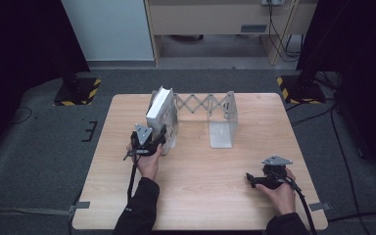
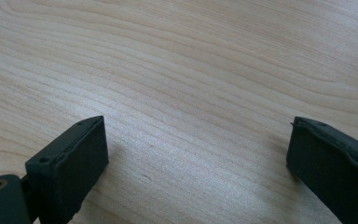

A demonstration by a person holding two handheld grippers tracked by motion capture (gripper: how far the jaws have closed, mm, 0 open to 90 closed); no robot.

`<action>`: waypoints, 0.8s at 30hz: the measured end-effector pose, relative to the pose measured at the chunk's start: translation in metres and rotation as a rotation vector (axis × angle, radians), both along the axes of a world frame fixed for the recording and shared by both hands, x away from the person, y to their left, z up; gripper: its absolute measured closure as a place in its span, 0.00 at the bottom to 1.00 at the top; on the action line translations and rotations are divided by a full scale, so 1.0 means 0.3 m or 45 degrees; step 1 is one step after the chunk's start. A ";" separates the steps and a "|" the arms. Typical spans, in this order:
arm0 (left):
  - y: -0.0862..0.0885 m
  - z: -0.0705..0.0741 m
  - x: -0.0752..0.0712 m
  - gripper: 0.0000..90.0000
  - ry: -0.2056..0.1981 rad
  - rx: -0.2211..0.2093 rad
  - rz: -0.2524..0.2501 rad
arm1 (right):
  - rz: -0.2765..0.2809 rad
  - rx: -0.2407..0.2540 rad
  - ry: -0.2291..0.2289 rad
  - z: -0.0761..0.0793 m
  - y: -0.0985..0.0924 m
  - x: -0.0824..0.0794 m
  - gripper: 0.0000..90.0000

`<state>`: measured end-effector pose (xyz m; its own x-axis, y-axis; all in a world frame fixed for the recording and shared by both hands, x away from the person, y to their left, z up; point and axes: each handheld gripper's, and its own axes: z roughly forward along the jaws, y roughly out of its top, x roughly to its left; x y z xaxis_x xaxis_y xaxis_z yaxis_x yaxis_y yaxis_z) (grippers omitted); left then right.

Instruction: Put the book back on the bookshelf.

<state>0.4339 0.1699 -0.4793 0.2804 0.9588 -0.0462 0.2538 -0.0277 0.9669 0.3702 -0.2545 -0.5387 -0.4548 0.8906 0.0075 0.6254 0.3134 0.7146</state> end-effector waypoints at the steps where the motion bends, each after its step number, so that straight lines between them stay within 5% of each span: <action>1: -0.007 -0.001 0.005 0.58 -0.003 -0.001 0.003 | 0.000 0.000 0.000 0.000 0.000 0.000 0.06; 9: -0.024 -0.005 0.027 0.56 -0.004 -0.010 -0.005 | 0.000 0.000 0.000 0.000 0.000 0.000 0.06; 15: 0.001 -0.027 -0.021 0.53 0.025 -0.001 -0.067 | 0.000 0.000 0.000 0.000 0.000 0.000 0.06; 19: 0.014 -0.053 -0.044 0.55 0.015 -0.045 -0.071 | 0.000 0.000 0.000 0.000 0.000 0.000 0.06; 24: 0.000 -0.049 -0.044 0.56 0.019 -0.031 -0.051 | 0.000 0.000 0.000 0.000 0.000 0.000 0.06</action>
